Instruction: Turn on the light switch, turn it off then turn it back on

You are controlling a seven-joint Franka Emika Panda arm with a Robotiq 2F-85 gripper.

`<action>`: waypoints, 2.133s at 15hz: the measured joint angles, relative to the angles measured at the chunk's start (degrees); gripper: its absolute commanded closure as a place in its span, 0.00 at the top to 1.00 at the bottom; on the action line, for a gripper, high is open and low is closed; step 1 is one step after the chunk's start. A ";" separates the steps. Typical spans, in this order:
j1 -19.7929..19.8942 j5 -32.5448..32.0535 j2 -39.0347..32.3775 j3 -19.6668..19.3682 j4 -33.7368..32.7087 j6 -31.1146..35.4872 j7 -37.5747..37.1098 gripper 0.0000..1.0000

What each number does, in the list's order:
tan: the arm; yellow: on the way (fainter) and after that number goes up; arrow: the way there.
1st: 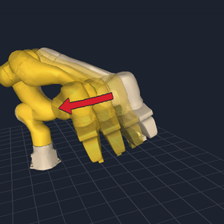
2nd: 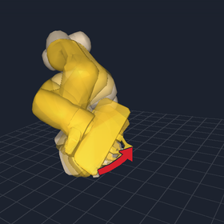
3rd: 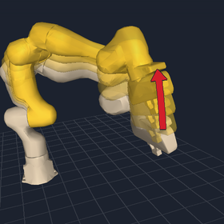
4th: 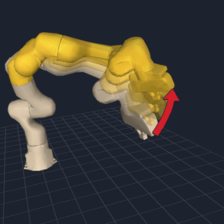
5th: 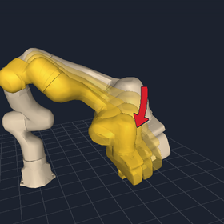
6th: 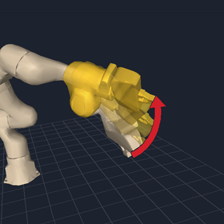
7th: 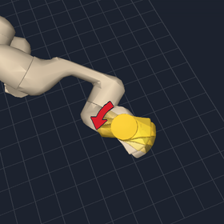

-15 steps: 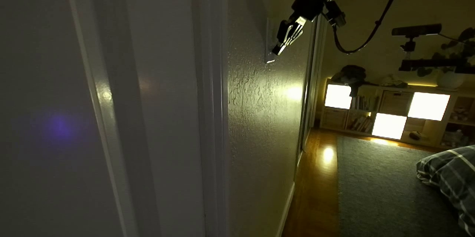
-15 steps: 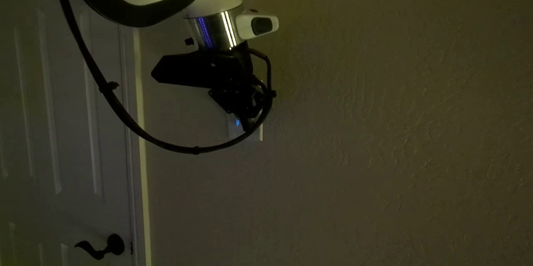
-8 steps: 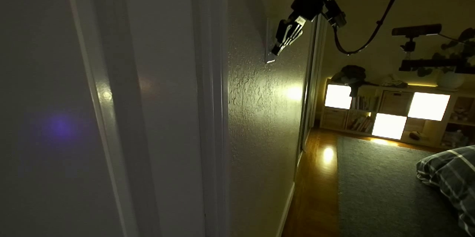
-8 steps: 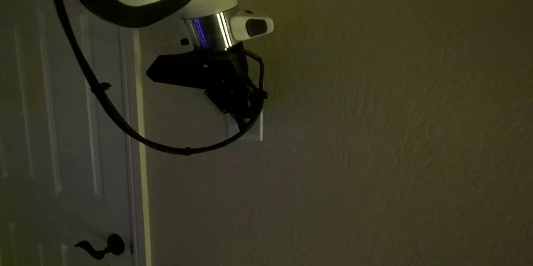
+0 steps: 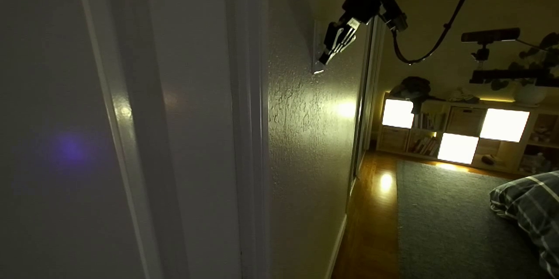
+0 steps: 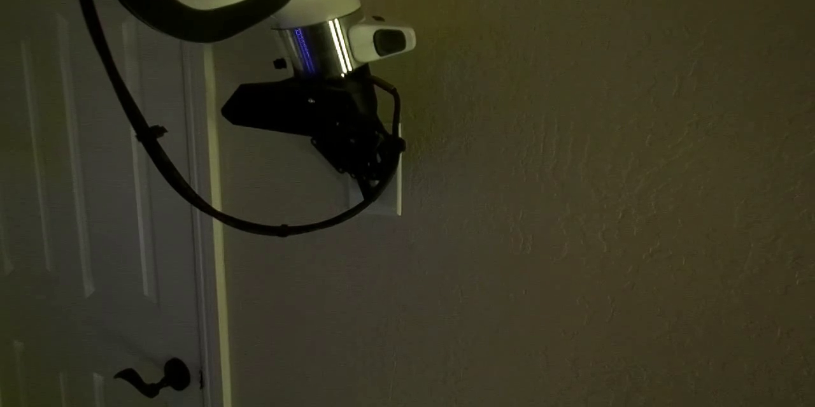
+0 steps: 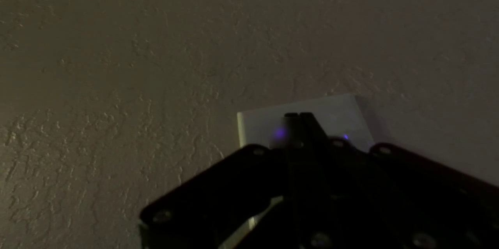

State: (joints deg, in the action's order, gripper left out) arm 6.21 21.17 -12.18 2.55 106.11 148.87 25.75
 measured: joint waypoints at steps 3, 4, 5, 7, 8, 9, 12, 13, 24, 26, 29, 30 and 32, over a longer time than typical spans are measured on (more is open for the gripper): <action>0.00 -0.08 0.24 0.00 0.09 -0.01 0.04 0.06; 0.00 -0.08 0.47 0.00 0.19 -0.03 0.04 0.05; 0.01 -0.08 0.88 -0.03 0.35 -0.04 0.04 0.06; 0.00 -0.09 1.90 -0.04 0.31 0.03 0.04 0.06; -0.01 -0.09 2.00 -0.03 0.39 0.09 0.04 0.05; -0.02 -0.09 2.00 -0.03 0.40 0.10 0.04 0.06; -0.03 -0.11 2.02 -0.05 0.44 0.06 -0.18 0.06; -0.03 -0.28 2.03 -0.06 0.46 -0.19 -0.64 0.06; -0.03 -2.94 2.78 -2.17 1.88 -13.74 -5.70 0.06; -0.15 -2.91 3.67 -2.11 1.70 -13.27 -5.70 0.05; -0.52 -2.90 5.62 -1.91 1.21 -11.73 -5.70 0.06; -0.76 -2.90 6.29 -1.89 1.07 -11.03 -5.70 0.06; -1.17 -2.90 7.46 -1.78 0.93 -9.14 -5.70 0.05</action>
State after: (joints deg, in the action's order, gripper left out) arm 5.03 18.27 -4.72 0.77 107.04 139.73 20.06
